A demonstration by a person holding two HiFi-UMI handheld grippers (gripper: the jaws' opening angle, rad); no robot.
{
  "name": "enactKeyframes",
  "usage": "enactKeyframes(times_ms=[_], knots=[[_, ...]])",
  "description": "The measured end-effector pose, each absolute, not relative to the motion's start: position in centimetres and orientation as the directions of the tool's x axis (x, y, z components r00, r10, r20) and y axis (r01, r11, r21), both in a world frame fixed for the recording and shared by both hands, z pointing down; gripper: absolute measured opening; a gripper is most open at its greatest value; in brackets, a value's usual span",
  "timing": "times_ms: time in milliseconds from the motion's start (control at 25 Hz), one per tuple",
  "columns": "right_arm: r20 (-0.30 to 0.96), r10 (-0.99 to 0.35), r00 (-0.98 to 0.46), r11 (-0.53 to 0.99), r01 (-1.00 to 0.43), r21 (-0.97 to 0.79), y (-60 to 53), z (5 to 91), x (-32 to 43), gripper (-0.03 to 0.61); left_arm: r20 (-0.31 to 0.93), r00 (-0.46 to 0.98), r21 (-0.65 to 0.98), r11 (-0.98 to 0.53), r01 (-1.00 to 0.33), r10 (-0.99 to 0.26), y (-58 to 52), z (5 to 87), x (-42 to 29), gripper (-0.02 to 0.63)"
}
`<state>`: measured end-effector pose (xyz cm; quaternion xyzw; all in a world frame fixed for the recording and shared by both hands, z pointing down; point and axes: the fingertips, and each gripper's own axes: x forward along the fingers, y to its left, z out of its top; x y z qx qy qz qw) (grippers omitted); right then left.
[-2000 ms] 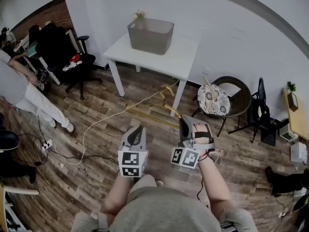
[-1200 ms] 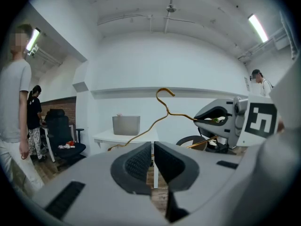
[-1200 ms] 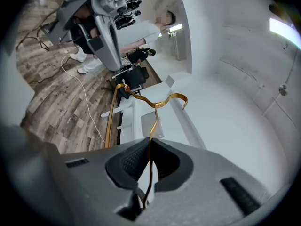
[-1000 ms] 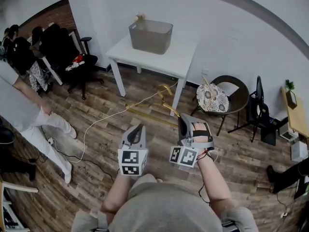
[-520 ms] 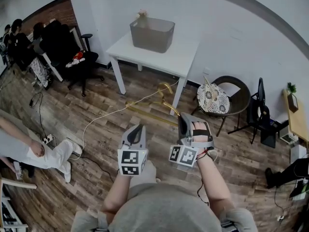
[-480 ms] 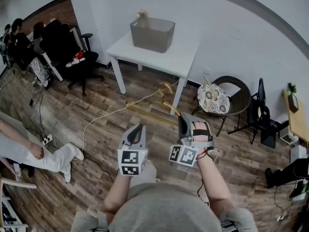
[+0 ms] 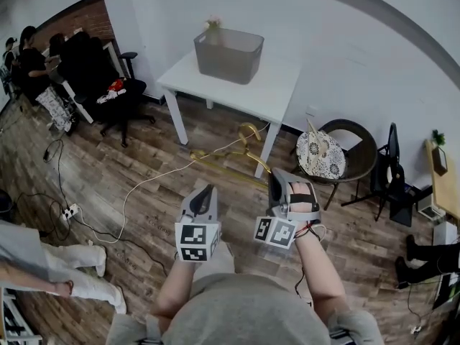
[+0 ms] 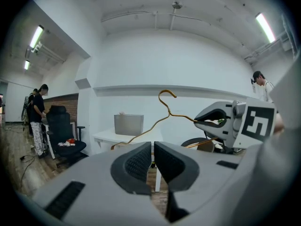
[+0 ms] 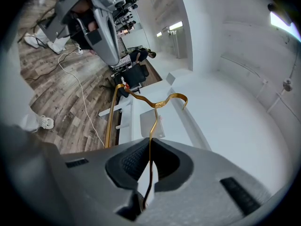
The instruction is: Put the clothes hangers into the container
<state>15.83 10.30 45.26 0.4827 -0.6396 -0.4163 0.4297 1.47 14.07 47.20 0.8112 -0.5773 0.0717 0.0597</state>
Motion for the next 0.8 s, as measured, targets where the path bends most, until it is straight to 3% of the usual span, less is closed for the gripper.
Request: enactKeyframes(times_ms=[800], knots=[[0.101, -0.984, -0.148, 0.137, -0.261, 0.955, -7.3, 41.8, 11.3, 0.017, 0.189, 0.358, -0.001, -0.365, -0.931, -0.914, -2.9, 45.9, -3.0, 0.02]])
